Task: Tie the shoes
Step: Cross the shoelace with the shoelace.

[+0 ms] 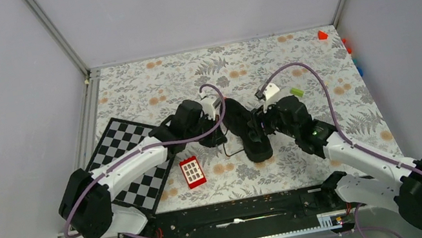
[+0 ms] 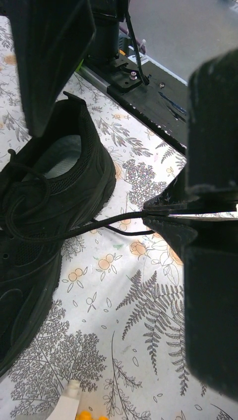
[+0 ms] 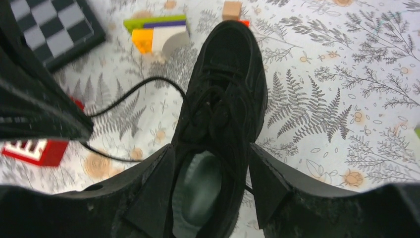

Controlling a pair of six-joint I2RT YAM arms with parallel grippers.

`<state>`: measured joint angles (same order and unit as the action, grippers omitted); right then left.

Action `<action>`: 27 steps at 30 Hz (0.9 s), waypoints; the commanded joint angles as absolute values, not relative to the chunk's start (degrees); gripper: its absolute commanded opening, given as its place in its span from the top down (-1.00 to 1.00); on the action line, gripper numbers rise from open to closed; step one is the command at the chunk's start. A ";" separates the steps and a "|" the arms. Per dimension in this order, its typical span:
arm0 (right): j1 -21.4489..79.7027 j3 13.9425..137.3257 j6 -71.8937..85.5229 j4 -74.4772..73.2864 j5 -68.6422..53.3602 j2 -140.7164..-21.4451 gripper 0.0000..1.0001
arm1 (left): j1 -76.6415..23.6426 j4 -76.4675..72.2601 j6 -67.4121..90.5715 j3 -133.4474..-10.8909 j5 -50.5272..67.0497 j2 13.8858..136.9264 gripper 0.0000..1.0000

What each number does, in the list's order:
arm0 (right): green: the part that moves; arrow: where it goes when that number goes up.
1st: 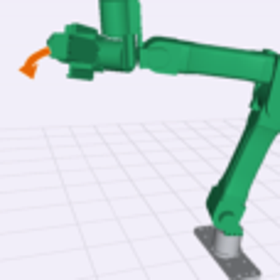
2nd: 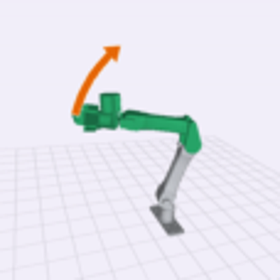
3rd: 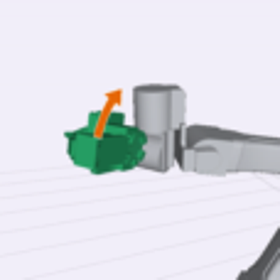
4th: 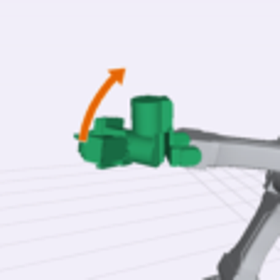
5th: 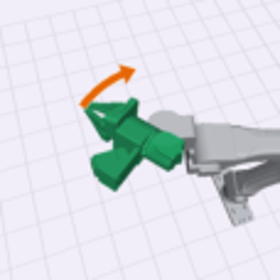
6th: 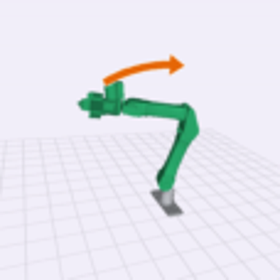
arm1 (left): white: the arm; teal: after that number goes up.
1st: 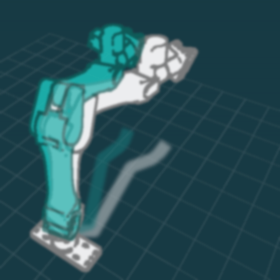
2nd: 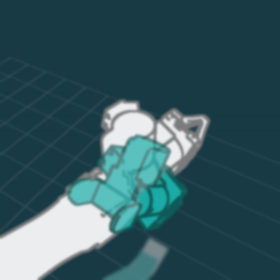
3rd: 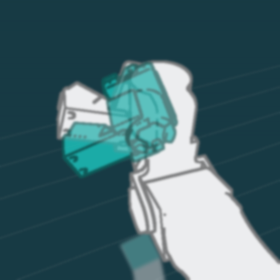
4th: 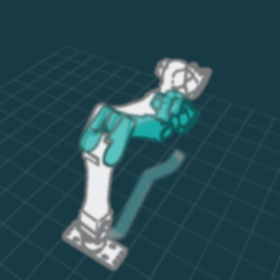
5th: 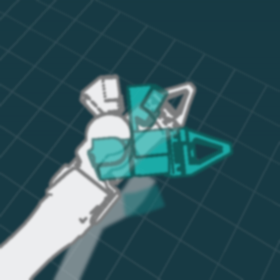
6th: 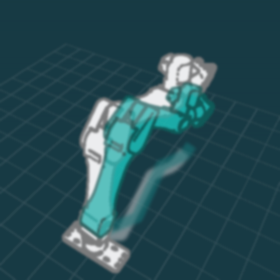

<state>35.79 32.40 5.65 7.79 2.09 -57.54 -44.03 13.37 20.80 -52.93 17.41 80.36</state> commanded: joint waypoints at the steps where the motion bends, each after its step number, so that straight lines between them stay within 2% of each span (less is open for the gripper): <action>1: 33.70 38.83 -6.86 -4.97 -6.98 -57.90 -0.27 | -44.03 11.63 20.26 -54.60 15.48 77.08 1.00; 5: 28.71 43.64 -8.58 -13.26 -15.35 -58.89 -0.29 | -44.02 12.14 19.93 -54.32 15.49 76.43 1.00; 9: 28.65 47.02 -13.73 -21.14 -15.55 -60.27 -0.31 | -43.94 12.73 19.26 -54.02 15.55 76.30 1.00; 16: 30.11 51.36 -14.86 -25.53 -16.46 -66.36 -0.31 | -43.82 12.48 19.16 -53.20 15.53 75.86 1.00; 27: 30.98 52.99 -14.58 -19.12 -10.54 -72.26 -0.29 | -43.66 12.79 18.90 -53.70 15.48 75.86 1.00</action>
